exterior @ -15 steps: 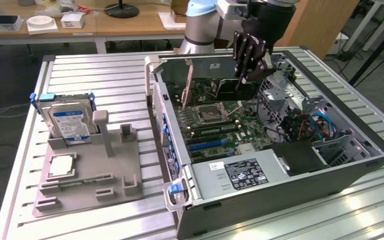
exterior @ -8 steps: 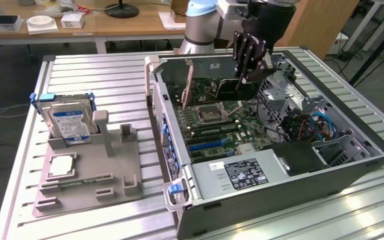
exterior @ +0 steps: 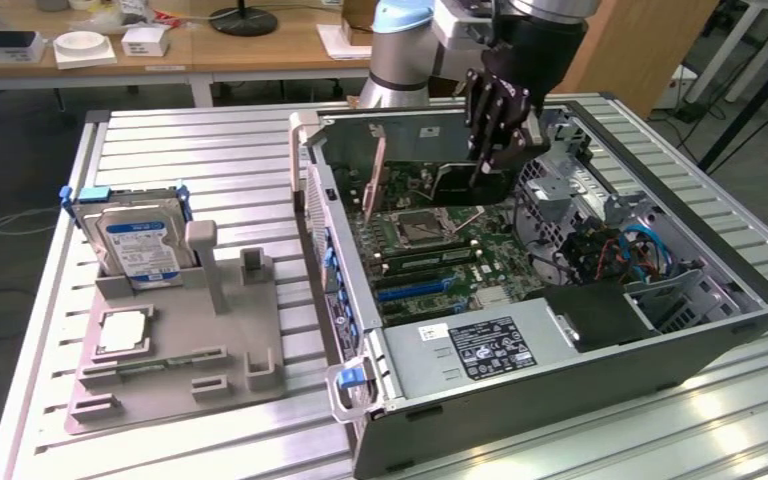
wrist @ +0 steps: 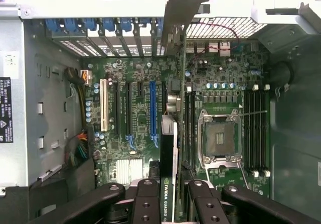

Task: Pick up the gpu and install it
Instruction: 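Insert the gpu into the slot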

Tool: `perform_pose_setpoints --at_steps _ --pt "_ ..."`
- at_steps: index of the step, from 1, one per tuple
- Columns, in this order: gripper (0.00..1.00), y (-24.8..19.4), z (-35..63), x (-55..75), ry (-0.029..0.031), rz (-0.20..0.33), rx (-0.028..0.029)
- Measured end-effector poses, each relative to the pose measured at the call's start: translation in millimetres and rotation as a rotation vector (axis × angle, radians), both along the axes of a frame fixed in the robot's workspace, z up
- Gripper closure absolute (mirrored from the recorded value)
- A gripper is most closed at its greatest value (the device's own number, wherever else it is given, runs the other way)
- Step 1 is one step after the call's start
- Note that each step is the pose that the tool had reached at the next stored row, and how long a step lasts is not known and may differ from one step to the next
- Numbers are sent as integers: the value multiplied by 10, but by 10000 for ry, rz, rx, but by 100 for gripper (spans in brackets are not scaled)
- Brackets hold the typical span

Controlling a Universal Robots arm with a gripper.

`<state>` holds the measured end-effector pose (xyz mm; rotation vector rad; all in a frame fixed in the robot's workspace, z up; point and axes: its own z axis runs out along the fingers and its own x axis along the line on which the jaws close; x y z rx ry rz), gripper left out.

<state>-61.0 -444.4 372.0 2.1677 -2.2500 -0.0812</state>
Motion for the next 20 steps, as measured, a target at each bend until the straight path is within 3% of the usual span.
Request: perform_pose_setpoints --at_steps 3,4,20 --pt "74 0 -54 6 1 1 0" --pt "74 0 -122 14 1 4 0" --pt "74 0 -122 14 1 3 0"
